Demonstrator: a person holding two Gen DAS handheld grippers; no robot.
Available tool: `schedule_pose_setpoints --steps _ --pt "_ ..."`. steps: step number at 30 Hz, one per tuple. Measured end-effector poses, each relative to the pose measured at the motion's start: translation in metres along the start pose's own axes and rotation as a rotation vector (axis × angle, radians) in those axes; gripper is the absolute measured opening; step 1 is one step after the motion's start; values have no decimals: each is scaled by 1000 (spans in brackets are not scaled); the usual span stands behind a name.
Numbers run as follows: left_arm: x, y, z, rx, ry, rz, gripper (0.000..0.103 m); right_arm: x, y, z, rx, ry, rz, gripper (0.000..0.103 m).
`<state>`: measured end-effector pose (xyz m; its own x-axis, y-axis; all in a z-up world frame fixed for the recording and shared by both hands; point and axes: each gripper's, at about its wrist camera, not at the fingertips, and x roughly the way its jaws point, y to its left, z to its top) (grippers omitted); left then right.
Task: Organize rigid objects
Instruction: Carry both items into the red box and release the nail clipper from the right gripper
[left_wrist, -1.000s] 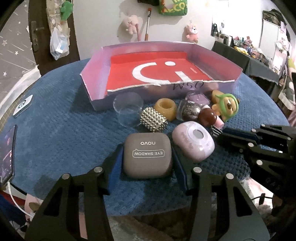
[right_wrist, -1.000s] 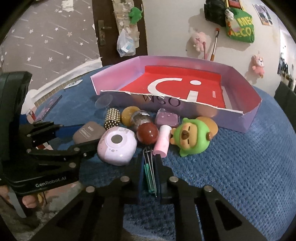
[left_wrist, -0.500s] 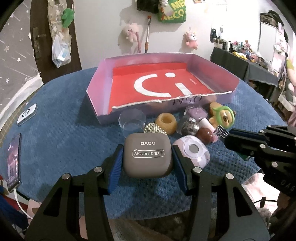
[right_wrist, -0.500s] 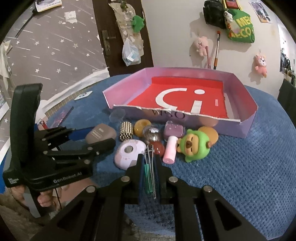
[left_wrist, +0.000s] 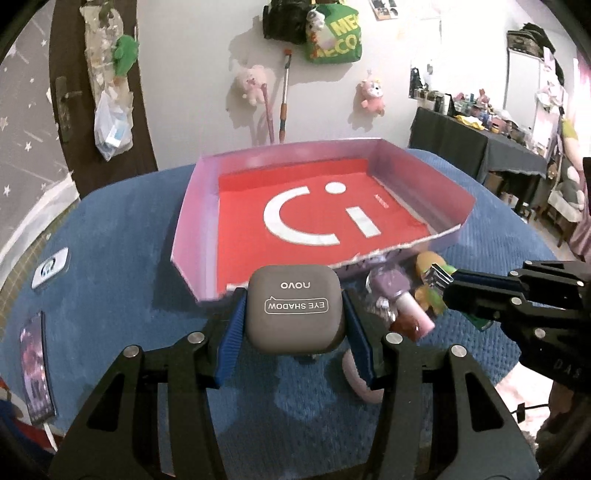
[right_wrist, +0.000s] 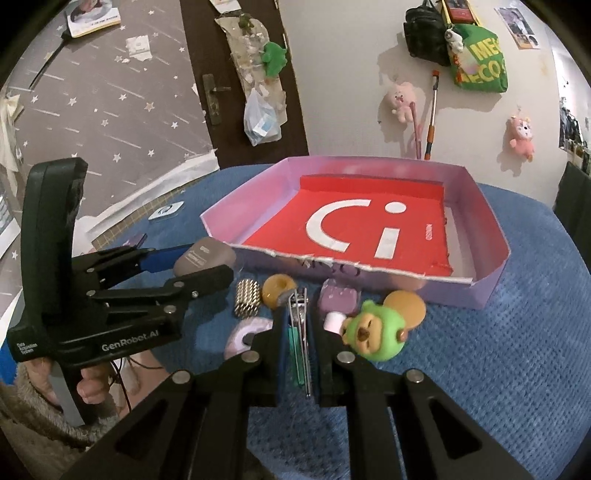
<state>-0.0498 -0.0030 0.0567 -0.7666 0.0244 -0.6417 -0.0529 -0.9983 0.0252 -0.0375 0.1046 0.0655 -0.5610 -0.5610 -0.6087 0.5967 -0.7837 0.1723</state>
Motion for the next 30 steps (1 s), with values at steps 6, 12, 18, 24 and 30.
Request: schedule_pose_setpoints --steps 6,12,18,24,30 --pt "6 2 17 13 -15 -8 49 2 -14 16 18 -20 -2 11" --pt "16 7 34 6 -19 -25 49 8 -28 30 42 -28 2 11" --pt "25 14 52 2 -18 -45 49 15 -38 46 52 -32 5 11" --pt "41 18 68 5 -8 -50 49 25 -47 63 61 -31 5 11" --pt "58 16 80 10 8 -60 49 40 -57 82 75 -18 3 12"
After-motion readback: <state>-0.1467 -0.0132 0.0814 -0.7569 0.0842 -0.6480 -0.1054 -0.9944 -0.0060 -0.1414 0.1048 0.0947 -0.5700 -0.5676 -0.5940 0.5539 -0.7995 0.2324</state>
